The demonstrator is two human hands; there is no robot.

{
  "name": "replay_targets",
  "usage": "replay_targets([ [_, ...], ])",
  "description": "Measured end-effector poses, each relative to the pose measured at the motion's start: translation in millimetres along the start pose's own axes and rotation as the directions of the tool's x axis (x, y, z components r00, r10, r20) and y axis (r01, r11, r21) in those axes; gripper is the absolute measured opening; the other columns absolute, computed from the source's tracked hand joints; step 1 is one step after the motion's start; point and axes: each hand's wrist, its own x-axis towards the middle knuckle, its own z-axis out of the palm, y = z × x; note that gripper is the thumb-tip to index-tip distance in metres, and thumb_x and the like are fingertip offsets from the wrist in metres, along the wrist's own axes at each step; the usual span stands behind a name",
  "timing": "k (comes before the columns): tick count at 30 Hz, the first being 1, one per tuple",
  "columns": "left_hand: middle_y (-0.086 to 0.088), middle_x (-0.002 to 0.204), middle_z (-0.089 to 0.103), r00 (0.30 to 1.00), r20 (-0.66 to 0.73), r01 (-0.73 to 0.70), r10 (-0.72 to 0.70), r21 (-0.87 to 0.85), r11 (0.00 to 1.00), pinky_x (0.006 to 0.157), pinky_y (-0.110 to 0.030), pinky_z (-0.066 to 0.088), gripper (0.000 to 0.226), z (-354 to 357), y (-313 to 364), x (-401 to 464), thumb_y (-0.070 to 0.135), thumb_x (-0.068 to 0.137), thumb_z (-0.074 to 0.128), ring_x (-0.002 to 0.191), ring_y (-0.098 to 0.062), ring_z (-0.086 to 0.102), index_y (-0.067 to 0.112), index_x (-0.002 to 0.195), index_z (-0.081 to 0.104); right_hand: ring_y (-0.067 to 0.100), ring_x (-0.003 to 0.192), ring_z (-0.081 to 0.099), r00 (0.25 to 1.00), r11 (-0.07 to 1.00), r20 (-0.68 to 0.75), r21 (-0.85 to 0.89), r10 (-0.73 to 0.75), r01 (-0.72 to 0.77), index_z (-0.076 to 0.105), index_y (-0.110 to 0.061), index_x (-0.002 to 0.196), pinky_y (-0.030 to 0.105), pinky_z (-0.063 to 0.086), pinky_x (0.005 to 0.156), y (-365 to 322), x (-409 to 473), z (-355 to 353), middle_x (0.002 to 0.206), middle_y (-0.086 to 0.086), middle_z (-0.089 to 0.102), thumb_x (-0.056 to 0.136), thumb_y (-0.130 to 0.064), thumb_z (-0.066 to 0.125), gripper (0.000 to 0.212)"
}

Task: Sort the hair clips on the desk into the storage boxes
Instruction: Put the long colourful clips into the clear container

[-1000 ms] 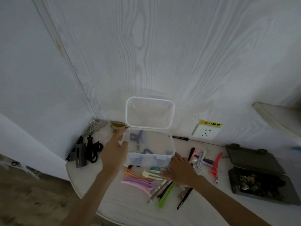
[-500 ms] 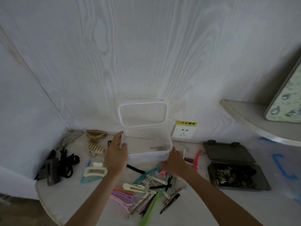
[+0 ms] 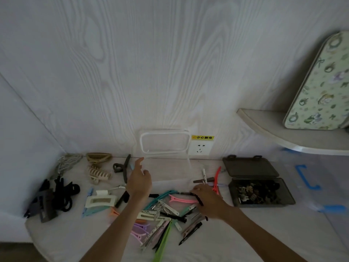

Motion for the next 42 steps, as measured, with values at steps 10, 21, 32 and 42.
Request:
replay_targets([
  [10,0.004,0.157,0.013,0.911,0.146,-0.411,0.387,0.224,0.884,0.098,-0.039,0.048,0.082,-17.7,-3.8,18.8,0.0,0.081,0.059,0.141,-0.021,0.025,0.031,0.146,0.02,0.019,0.105,0.052,0.997,0.982,0.003,-0.174,-0.073,0.072,0.063,-0.019,0.11,0.031,0.04,0.088,-8.8,-0.2,-2.8,0.109,0.004,0.061,0.093,-0.025,0.046,0.025],
  [21,0.003,0.159,0.003,0.908,0.162,-0.418,0.386,0.317,0.851,0.05,-0.027,0.052,0.1,-13.7,-3.6,28.9,-0.01,0.077,0.055,0.082,-0.017,0.059,0.025,0.149,-0.005,-0.001,0.087,0.055,0.986,0.989,-0.123,0.081,-0.115,0.126,0.066,-0.019,0.105,0.003,0.035,0.078,-4.9,-15.2,-21.2,0.102,-0.005,0.067,0.089,-0.018,0.057,0.018],
  [32,-0.005,0.155,0.011,0.897,0.194,-0.442,0.398,0.362,0.821,0.035,-0.014,0.031,0.097,-13.0,-4.8,35.7,0.002,0.081,0.063,0.069,-0.016,0.059,0.025,0.149,-0.001,-0.009,0.069,0.061,0.931,0.907,-0.334,0.328,-0.151,0.265,0.072,-0.014,0.099,0.009,0.049,0.07,-41.2,40.3,-89.9,0.083,-0.007,0.07,0.08,-0.012,0.069,0.02],
  [42,0.001,0.151,0.026,0.811,0.217,-0.581,0.543,0.409,0.704,0.055,-0.03,0.053,0.056,-27.7,-17.1,51.9,0.018,0.097,0.041,0.074,-0.02,0.064,0.02,0.148,0.02,-0.008,0.06,0.057,0.975,0.951,-0.157,0.243,-0.156,0.191,0.073,-0.014,0.097,0.008,0.045,0.064,-37.3,110.2,-71.5,0.076,-0.006,0.066,0.077,-0.011,0.072,0.021],
])
